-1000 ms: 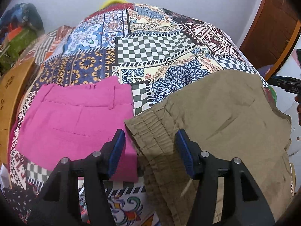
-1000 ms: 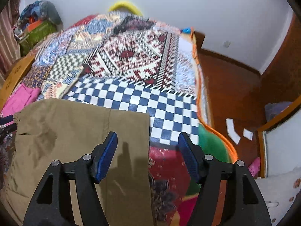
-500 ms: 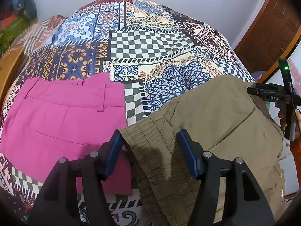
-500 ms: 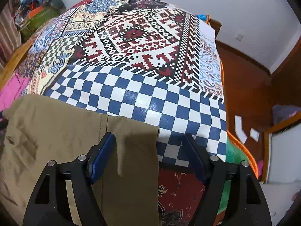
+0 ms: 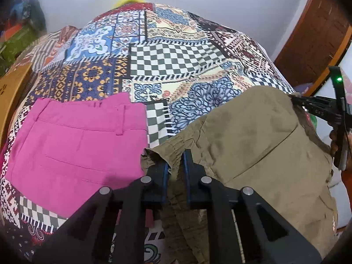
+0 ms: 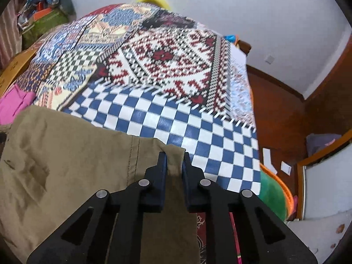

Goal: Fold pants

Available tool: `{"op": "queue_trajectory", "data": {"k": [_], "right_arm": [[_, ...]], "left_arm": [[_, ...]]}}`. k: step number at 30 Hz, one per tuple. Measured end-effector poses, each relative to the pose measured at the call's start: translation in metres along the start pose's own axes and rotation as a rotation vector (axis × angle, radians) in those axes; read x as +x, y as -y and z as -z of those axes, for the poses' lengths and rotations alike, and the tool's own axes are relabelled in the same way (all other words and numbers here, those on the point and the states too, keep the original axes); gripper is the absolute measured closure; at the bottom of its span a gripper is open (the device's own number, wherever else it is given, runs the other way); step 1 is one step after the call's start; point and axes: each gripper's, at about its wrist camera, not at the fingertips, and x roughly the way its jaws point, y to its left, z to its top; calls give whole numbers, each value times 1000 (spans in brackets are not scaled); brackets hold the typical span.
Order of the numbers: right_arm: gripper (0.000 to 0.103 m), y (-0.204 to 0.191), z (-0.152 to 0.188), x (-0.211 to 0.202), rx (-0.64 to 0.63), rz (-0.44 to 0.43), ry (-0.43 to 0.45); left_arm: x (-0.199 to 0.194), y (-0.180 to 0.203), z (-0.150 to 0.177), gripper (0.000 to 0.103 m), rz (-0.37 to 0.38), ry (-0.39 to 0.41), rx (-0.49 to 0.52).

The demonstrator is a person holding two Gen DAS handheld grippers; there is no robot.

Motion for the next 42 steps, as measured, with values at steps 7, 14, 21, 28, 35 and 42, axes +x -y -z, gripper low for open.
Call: {"op": "queue_trajectory", "data": {"k": [7, 14, 21, 28, 35, 42], "right_arm": [[93, 8, -18, -34, 62, -25, 139], [93, 7, -39, -88, 78, -38, 261], [93, 12, -39, -141, 105, -100, 350], [94, 15, -5, -180, 127, -133, 364], [94, 15, 28, -207, 142, -158, 360], [94, 9, 65, -223, 146, -156, 343]], "left_arm": [[-16, 4, -9, 95, -30, 61, -10], [-58, 8, -34, 97, -40, 160, -5], [-119, 16, -44, 98, -7, 258, 9], [-158, 35, -27, 99, 6, 279, 55], [-191, 53, 3, 99, 27, 285, 98], [-210, 61, 36, 99, 61, 266, 114]]}}
